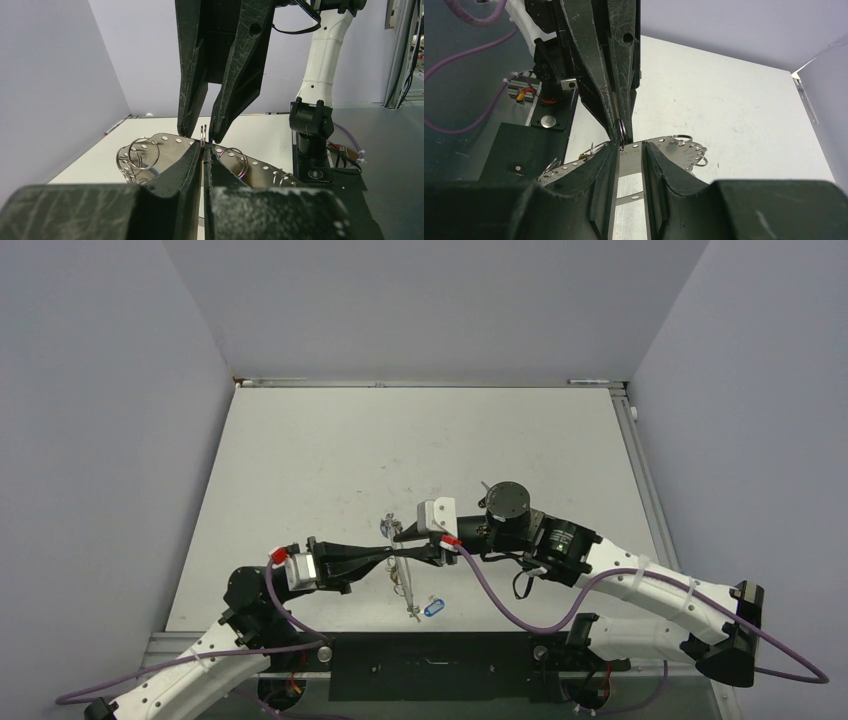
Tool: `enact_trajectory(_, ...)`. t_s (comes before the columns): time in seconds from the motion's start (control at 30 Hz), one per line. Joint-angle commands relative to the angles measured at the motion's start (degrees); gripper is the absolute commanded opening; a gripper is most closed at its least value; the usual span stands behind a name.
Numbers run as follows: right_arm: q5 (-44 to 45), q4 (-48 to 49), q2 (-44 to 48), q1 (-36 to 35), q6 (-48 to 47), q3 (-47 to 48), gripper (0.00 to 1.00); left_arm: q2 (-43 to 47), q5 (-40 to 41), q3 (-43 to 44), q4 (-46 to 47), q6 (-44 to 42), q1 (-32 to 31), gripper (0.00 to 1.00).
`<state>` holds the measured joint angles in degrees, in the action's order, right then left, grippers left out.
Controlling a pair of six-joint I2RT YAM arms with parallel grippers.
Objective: Put the keys on the keyring
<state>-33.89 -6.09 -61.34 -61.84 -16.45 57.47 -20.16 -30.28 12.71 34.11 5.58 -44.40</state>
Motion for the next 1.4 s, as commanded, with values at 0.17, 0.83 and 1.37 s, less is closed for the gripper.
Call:
enact_trajectory(0.17,-2.3,3.8,-1.6,0.3,-0.4,0.8,0.2,-0.2,-0.2,1.5,5.1,1.0,0.8,0.0)
enact_trajectory(0.83,4.7,4.3,-1.2,-2.0,-3.8,-0.6,0.05,1.5,-3.0,3.2,-3.8,-4.4,1.6,0.39)
enact_trajectory(1.37,37.0,4.5,-0.3,-17.1,-15.8,-5.1,0.05,10.7,-0.7,12.9,-43.0,-24.0,1.7,0.46)
